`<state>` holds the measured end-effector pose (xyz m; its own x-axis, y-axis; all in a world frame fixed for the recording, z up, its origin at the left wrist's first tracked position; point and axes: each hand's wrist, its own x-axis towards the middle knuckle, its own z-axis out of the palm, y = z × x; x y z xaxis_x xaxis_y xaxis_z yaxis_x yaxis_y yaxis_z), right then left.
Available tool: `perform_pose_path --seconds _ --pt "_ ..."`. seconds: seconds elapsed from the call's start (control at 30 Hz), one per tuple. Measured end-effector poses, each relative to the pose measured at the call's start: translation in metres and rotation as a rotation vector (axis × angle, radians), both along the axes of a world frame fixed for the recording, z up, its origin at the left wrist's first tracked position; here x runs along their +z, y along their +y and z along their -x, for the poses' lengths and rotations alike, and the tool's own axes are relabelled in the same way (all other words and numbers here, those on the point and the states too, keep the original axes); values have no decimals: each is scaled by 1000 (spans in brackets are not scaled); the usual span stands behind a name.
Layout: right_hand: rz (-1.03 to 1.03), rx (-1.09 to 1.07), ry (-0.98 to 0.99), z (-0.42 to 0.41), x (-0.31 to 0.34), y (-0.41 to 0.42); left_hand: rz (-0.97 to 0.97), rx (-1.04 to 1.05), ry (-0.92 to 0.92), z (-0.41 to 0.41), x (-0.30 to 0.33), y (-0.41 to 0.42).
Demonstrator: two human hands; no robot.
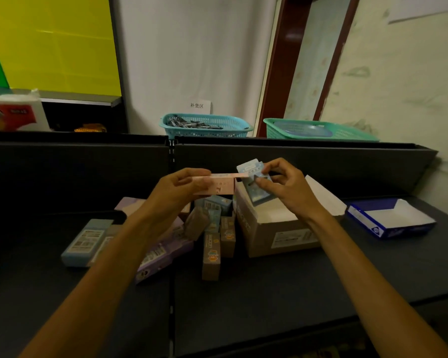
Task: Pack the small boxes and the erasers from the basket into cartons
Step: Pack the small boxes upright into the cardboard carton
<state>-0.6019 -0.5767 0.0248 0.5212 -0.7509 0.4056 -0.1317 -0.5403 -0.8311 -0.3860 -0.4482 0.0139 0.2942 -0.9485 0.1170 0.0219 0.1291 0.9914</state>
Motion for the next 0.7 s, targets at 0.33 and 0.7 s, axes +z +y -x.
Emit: perform_pose_path --seconds 0.33,0.7 --pt "-75 -54 -54 57 7 -53 131 64 -279 65 14 -45" --pt "-74 69 60 96 12 -120 128 269 -830 125 18 -99"
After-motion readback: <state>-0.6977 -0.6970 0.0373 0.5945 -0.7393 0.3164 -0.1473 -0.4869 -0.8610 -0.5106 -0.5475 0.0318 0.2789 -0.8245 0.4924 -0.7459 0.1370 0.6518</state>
